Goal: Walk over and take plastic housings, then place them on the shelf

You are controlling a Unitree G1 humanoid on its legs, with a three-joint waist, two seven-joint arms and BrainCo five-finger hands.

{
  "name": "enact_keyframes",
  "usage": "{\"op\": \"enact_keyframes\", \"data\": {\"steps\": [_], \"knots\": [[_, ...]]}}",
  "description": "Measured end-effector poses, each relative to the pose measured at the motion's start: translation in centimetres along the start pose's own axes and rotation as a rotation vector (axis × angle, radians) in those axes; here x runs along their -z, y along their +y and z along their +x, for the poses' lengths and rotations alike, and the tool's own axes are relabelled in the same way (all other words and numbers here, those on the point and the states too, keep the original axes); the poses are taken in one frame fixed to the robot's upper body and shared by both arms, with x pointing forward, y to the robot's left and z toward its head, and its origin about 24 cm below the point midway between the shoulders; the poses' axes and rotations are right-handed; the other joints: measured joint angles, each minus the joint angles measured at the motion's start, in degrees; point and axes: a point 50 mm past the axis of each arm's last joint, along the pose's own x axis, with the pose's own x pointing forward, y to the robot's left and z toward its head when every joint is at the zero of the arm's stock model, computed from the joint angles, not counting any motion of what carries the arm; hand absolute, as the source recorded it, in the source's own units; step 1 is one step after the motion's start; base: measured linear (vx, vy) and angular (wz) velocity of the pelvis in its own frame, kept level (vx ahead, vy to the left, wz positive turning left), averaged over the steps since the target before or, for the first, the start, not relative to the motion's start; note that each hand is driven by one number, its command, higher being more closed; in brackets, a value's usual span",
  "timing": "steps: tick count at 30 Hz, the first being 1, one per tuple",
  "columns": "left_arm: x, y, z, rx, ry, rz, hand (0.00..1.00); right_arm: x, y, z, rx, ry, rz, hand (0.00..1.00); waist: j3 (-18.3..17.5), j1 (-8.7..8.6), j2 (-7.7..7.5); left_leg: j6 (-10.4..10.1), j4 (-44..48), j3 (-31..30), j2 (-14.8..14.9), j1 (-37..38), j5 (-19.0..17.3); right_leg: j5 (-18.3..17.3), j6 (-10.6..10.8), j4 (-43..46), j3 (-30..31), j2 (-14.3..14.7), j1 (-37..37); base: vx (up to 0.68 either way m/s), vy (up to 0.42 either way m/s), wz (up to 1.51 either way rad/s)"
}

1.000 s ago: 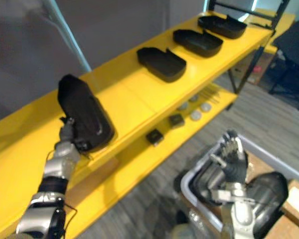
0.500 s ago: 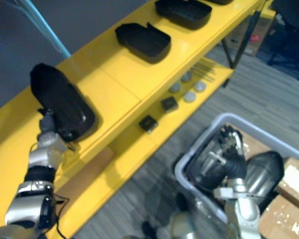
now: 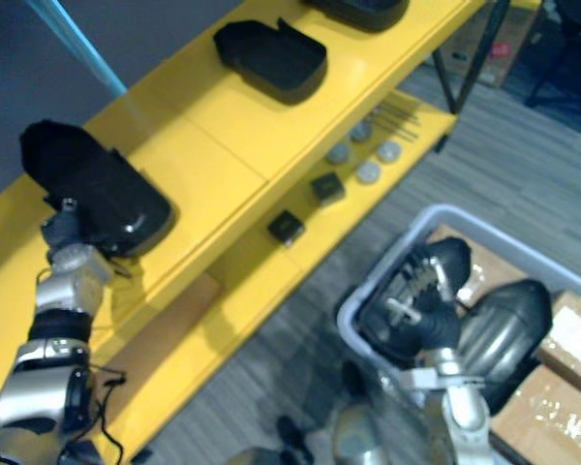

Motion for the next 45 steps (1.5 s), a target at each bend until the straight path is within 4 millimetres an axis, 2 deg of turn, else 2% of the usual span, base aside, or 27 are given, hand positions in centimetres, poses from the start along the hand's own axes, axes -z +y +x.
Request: {"op": "enact_keyframes", "data": {"steps": [3, 10, 20, 26, 29, 34, 41, 45], "knots": [[-0.8, 0.3, 0.3, -0.024, -0.025, 0.009, 0.00, 0.3, 0.4, -0.2, -0.015, 0.014, 0.010, 0.00, 0.00, 0.01, 0.00, 0.00, 0.00, -0.07, -0.01, 0.02, 0.00, 0.00, -0.01, -0.01, 0.00, -0.01, 0.00, -0.01, 0.000, 0.00], [-5.0, 1.6, 1.0, -0.085, -0.182, 0.071, 0.00, 0.5, 0.7, -0.4, -0.038, 0.024, 0.036, 0.00, 0.00, 0.05, 0.01, 0.00, -0.02, -1.00, -0.02, 0.07, 0.00, 0.49, -0.13, -0.31, -0.60, -0.11, 0.44, -0.03, -0.002, 0.04], [-5.3, 1.5, 1.4, -0.057, -0.204, 0.192, 0.00, 0.4, 0.4, -0.4, -0.072, 0.032, 0.038, 0.00, -0.10, 0.10, 0.16, 0.10, -0.23, -1.32, -0.01, 0.10, 0.06, 2.01, -0.20, -1.85, -1.04, -0.16, 1.27, -0.01, -0.005, 0.01], [-4.9, 1.7, 1.5, -0.068, -0.190, 0.238, 0.00, 0.5, 0.2, -0.5, -0.063, 0.034, 0.062, 0.00, -0.13, 0.00, 0.26, 0.06, -0.27, -1.31, 0.02, 0.10, 0.13, 2.18, -0.26, -1.89, -1.00, -0.10, 1.25, 0.00, 0.000, 0.00], [-4.1, 2.0, 1.8, -0.086, -0.139, 0.270, 0.00, 0.5, 0.2, -0.5, -0.064, 0.035, 0.062, 0.00, -0.11, -0.03, 0.43, 0.05, -0.33, -1.19, -0.01, 0.03, 0.13, 2.22, -0.31, -1.89, -0.83, -0.10, 1.05, 0.00, 0.000, -0.01], [-2.8, 2.2, 2.0, -0.062, -0.051, 0.207, 0.00, 0.5, 0.2, -0.5, -0.062, 0.036, 0.063, 0.00, -0.06, -0.14, 0.52, -0.10, -1.21, -1.07, -0.17, -0.17, 0.54, 2.37, -0.23, -1.89, -0.63, -0.05, 0.28, 0.00, -0.001, -0.02], [0.3, 2.6, 1.9, -0.040, 0.060, 0.158, 0.00, 0.4, 0.2, -0.4, -0.057, 0.032, 0.063, 0.00, 0.09, -0.59, 0.84, -0.11, -1.19, -1.12, -0.19, -0.18, 0.55, 2.37, -0.22, -1.90, -0.74, -0.07, 0.27, 0.00, 0.000, 0.00], [1.5, 1.6, 1.3, -0.003, 0.081, 0.119, 0.00, 0.5, 0.2, -0.4, -0.057, 0.032, 0.064, 0.00, 0.19, -0.60, 1.04, -0.11, -1.20, -1.18, -0.26, -0.24, 0.55, 2.19, -0.45, -1.91, -0.79, -0.16, 0.20, 0.00, 0.000, 0.00]]}}
